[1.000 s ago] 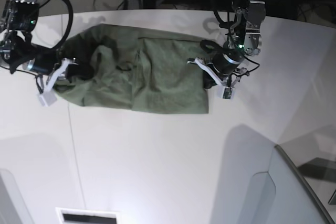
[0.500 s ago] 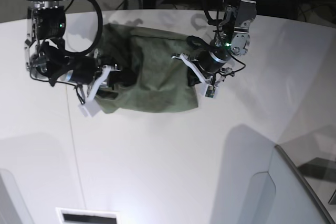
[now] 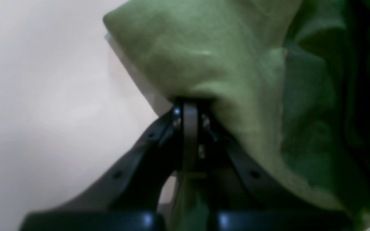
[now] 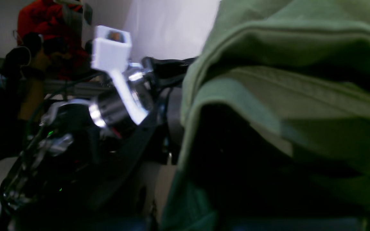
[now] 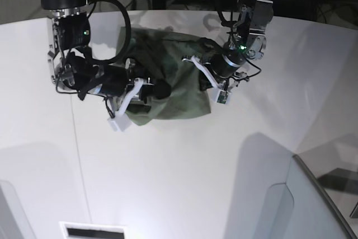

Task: Layout the t-shirt on the table in an organized manner, then fold the t-shirt properly
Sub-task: 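Fold the strip in half, bringing the right gripper's end over the left gripper's end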

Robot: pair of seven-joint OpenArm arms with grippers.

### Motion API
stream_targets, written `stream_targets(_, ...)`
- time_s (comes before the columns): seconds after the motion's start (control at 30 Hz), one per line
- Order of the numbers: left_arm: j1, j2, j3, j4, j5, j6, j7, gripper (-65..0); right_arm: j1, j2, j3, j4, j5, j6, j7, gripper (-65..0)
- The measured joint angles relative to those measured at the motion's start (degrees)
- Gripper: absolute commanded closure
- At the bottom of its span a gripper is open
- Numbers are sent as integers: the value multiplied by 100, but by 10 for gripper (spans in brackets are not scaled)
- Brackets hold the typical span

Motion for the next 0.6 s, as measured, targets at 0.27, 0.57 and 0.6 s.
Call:
stream_targets(0.27,7,-105,22,33,-22,-68,37,0,232,-122,-2,-358,31,0,223,-5)
stream_targets(0.57,9,-103,-17,33,-22,-70,39,0,219,-310,-13,-664,-11,-4,229,-5)
stream_targets(0.6,9,-103,-15,33,-22,-70,39,0,219,-315,-13,-662,-11,-4,225,-5)
